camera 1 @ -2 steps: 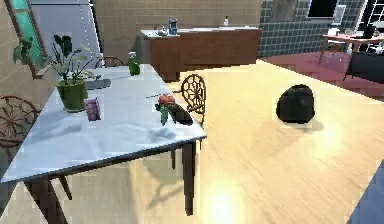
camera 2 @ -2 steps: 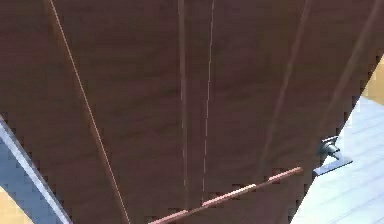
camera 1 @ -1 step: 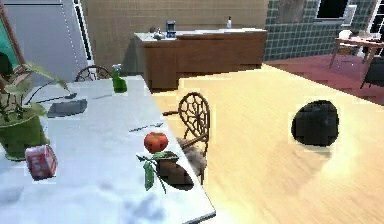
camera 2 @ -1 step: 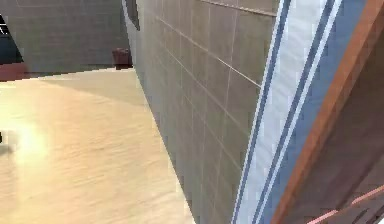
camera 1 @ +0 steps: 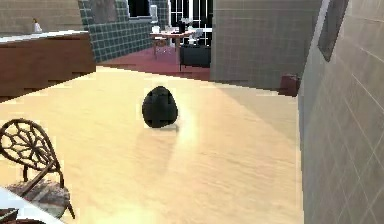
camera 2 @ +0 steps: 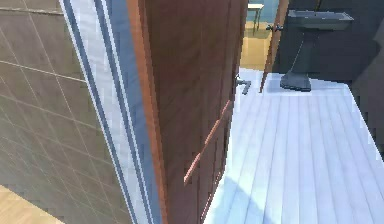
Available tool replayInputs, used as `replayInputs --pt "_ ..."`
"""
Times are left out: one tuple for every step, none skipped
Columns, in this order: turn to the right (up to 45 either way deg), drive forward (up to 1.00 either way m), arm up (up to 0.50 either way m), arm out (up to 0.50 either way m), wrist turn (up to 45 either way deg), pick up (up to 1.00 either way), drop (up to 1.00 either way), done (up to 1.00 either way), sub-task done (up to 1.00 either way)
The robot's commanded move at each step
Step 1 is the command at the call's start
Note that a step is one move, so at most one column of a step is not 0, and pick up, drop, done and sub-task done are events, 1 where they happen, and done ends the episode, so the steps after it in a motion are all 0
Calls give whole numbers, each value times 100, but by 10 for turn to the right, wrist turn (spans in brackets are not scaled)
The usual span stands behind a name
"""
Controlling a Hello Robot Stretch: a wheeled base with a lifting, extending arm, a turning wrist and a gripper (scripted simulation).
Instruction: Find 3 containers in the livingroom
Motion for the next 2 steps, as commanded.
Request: replayInputs --pt "60 0 0 0 0 0 0 0 0" --pt "0 40 0 0 0 0 0 0 0"
